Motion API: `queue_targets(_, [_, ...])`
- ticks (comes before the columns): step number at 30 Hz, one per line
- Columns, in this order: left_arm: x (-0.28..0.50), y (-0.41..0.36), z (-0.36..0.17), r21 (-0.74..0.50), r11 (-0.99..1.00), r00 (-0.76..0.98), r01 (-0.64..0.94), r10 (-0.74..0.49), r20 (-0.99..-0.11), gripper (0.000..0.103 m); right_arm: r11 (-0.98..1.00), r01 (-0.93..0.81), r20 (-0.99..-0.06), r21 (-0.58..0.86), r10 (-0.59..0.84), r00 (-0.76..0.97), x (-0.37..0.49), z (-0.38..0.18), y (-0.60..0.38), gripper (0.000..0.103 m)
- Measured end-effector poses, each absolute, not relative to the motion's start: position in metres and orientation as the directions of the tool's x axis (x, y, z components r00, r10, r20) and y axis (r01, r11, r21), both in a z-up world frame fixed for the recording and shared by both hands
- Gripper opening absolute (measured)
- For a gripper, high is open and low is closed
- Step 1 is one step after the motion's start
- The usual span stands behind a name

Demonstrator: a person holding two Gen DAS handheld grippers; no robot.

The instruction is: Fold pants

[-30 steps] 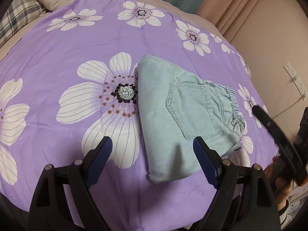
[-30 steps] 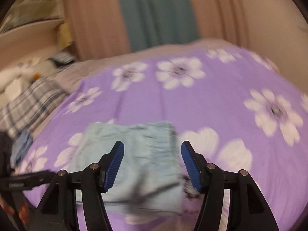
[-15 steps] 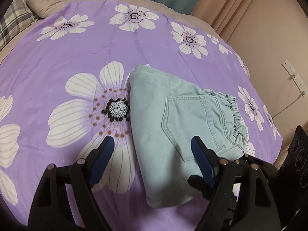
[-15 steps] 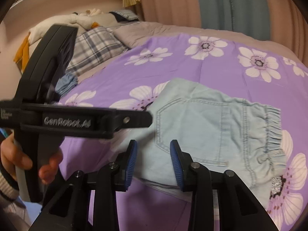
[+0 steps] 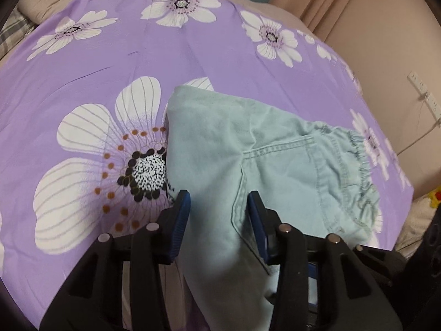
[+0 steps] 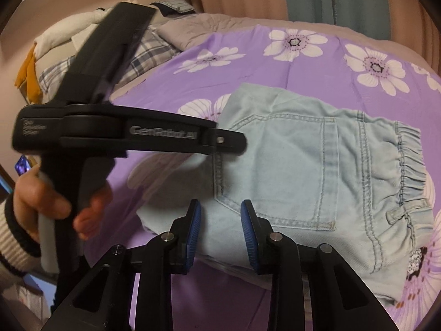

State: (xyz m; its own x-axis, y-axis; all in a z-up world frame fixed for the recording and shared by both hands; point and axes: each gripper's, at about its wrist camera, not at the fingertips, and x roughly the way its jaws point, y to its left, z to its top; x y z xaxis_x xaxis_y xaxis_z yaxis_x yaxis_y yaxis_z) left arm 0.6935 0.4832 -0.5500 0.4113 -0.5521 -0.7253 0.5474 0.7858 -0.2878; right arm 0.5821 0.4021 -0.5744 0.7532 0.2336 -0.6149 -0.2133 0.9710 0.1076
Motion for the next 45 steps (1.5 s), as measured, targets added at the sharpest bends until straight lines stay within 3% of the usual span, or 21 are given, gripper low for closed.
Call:
queue_targets(6, [0.708, 0.471, -0.546, -0.244, 0.792, 0.429, 0.559, -0.529, -0.732, 0.047, 0.967, -0.218, -0.618, 0.130, 0.251, 0.745, 0.585, -0.577, 0.402, 0.033])
queue_targets(18, [0.746, 0.462, -0.540, -0.272, 0.828, 0.439, 0.491, -0.504, -0.744, 0.061, 0.969, -0.210, -0.614, 0.133, 0.247, 0.749, 0.586, -0.577, 0.404, 0.033])
queue_targets(28, [0.702, 0.493, -0.525, -0.284, 0.856, 0.497, 0.432, -0.488, -0.717, 0.064, 0.963, -0.140, -0.584, 0.229, 0.251, 0.772, 0.567, -0.563, 0.382, 0.033])
queue_targets(36, [0.630, 0.488, -0.511, -0.203, 0.820, 0.560, 0.535, -0.524, -0.642, 0.064, 0.968, 0.091, -0.526, 0.233, 0.047, 0.849, 0.544, -0.546, 0.329, 0.033])
queue_targets(38, [0.619, 0.483, -0.519, -0.191, 0.803, 0.535, 0.565, -0.532, -0.656, 0.064, 0.969, 0.160, -0.545, 0.189, -0.033, 0.838, 0.544, -0.548, 0.322, 0.033])
queue_targets(43, [0.613, 0.464, -0.552, -0.117, 0.797, 0.466, 0.593, -0.458, -0.757, 0.064, 0.973, 0.189, -0.608, 0.130, -0.073, 0.791, 0.553, -0.563, 0.328, 0.033])
queue_targets(45, [0.611, 0.464, -0.553, -0.104, 0.794, 0.475, 0.599, -0.457, -0.752, 0.064, 0.976, 0.193, -0.607, 0.098, -0.095, 0.789, 0.554, -0.566, 0.333, 0.033])
